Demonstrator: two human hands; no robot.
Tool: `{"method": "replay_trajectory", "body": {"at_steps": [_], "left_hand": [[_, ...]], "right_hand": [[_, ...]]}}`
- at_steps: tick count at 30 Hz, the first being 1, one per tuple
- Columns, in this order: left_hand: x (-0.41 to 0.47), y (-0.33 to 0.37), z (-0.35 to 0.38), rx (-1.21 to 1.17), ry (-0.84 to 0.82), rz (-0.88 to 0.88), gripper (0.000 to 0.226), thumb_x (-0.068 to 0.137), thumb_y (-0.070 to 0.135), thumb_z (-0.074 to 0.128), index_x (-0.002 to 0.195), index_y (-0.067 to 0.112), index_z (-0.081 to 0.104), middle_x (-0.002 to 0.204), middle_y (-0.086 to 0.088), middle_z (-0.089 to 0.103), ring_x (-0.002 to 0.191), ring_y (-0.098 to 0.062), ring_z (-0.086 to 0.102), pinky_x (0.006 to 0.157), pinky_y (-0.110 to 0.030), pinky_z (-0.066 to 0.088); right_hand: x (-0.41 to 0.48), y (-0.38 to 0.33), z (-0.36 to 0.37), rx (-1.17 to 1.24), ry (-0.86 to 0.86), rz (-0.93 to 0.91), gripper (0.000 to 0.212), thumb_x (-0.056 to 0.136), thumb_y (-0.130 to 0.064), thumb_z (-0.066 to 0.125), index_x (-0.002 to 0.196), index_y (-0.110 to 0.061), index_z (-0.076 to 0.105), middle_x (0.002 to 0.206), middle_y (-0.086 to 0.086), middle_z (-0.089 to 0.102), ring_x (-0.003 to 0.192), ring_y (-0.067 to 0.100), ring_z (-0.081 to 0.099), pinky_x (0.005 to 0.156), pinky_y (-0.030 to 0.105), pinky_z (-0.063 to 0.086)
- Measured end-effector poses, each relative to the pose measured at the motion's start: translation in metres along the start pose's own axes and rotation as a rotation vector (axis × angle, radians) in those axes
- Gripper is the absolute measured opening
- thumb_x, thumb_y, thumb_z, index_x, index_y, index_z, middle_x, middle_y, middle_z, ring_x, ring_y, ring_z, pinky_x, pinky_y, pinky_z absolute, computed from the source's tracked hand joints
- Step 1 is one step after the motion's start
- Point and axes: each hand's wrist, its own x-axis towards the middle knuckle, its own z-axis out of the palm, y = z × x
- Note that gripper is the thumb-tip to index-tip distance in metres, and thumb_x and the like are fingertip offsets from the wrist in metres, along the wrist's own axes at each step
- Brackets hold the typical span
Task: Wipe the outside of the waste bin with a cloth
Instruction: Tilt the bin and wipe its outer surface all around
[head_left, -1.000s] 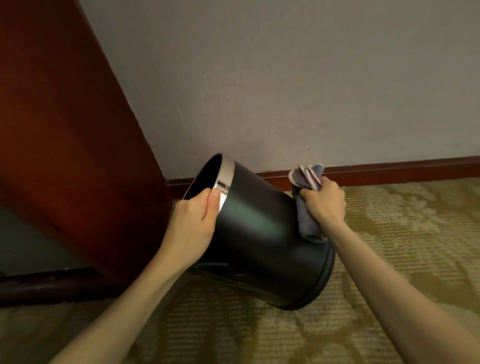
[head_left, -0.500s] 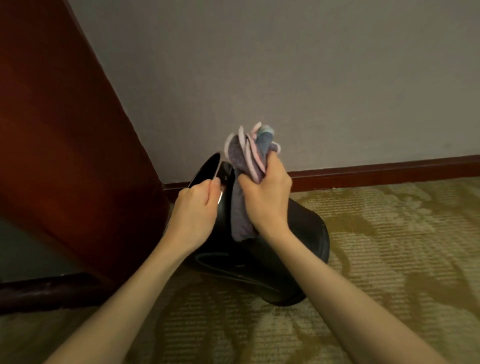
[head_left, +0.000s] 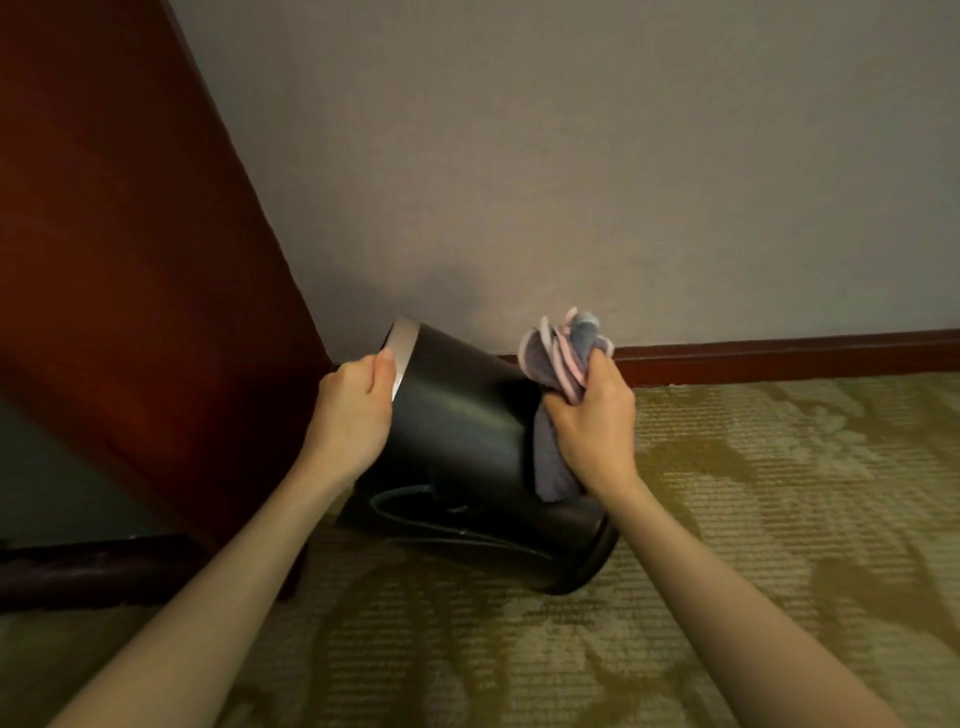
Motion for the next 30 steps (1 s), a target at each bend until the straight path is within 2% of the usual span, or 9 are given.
{"method": "replay_trajectory", "body": {"at_steps": [5,9,14,19,21,23,25,28,30], "left_hand": [[-0.002,-0.006,-0.002,0.002,0.004,-0.033,0.049,0.099,0.026,0.032,0.058,0.007,0.047,0.055,-0.004,0.046,0.056,-0.023,0.048,0.055,-0.037,0.031],[-0.009,-0.002,0.000,0.009,0.009,0.010,0.047,0.100,0.022,0.032,0.059,0.004,0.048,0.053,-0.002,0.045,0.055,-0.025,0.048,0.054,-0.036,0.031],[-0.014,0.011,0.004,-0.005,0.008,0.047,0.047,0.100,0.024,0.031,0.057,0.008,0.044,0.053,-0.001,0.044,0.052,-0.019,0.045,0.050,-0.034,0.027],[-0.012,0.032,0.015,-0.050,-0.026,0.029,0.042,0.098,0.018,0.033,0.057,0.013,0.041,0.058,-0.003,0.046,0.062,-0.027,0.047,0.058,-0.036,0.026],[-0.010,0.040,0.021,-0.074,-0.018,-0.001,0.042,0.097,0.018,0.033,0.056,0.013,0.040,0.057,-0.002,0.045,0.059,-0.021,0.044,0.056,-0.035,0.022],[-0.008,0.046,0.026,-0.099,-0.028,-0.024,0.043,0.097,0.020,0.033,0.055,0.017,0.039,0.059,-0.001,0.046,0.058,-0.019,0.045,0.055,-0.034,0.026],[-0.004,0.049,0.028,-0.122,-0.046,-0.045,0.043,0.097,0.021,0.032,0.056,0.018,0.041,0.066,-0.007,0.052,0.067,-0.027,0.050,0.060,-0.035,0.033],[-0.002,0.050,0.028,-0.143,-0.046,-0.061,0.043,0.097,0.021,0.034,0.054,0.019,0.038,0.066,-0.007,0.052,0.067,-0.026,0.048,0.062,-0.036,0.032],[-0.004,0.051,0.027,-0.141,-0.050,-0.048,0.043,0.096,0.019,0.035,0.053,0.019,0.035,0.058,-0.001,0.045,0.059,-0.021,0.042,0.056,-0.036,0.027]], "right_hand": [[-0.003,0.023,-0.012,-0.046,0.044,0.093,0.037,0.074,-0.007,0.064,0.108,0.002,0.053,0.104,0.022,0.060,0.093,0.037,0.057,0.077,0.036,0.042],[-0.009,0.028,-0.013,-0.043,0.109,0.169,0.032,0.074,-0.010,0.064,0.103,-0.002,0.054,0.102,0.020,0.061,0.091,0.036,0.057,0.070,0.029,0.036],[-0.021,0.010,-0.007,0.006,0.220,0.233,0.029,0.073,-0.013,0.064,0.099,-0.006,0.053,0.099,0.017,0.060,0.092,0.037,0.056,0.074,0.034,0.038],[-0.023,-0.033,0.002,0.155,0.238,0.202,0.033,0.071,-0.014,0.064,0.102,-0.007,0.054,0.101,0.014,0.061,0.094,0.035,0.056,0.081,0.042,0.045],[-0.023,-0.051,0.005,0.224,0.231,0.195,0.032,0.071,-0.015,0.064,0.101,-0.009,0.053,0.101,0.011,0.061,0.094,0.032,0.057,0.083,0.045,0.046],[-0.022,-0.064,0.008,0.300,0.222,0.185,0.031,0.072,-0.014,0.064,0.101,-0.010,0.054,0.102,0.008,0.060,0.095,0.027,0.057,0.085,0.047,0.047],[-0.022,-0.071,0.009,0.340,0.209,0.151,0.032,0.073,-0.013,0.063,0.102,-0.009,0.053,0.104,0.009,0.059,0.096,0.027,0.056,0.086,0.048,0.046],[-0.020,-0.067,0.007,0.347,0.178,0.101,0.037,0.075,-0.013,0.063,0.110,-0.006,0.052,0.106,0.011,0.059,0.097,0.026,0.056,0.087,0.043,0.047],[-0.020,-0.057,0.005,0.319,0.164,0.043,0.040,0.075,-0.010,0.064,0.112,-0.003,0.051,0.105,0.012,0.059,0.096,0.024,0.056,0.085,0.032,0.046]]}}
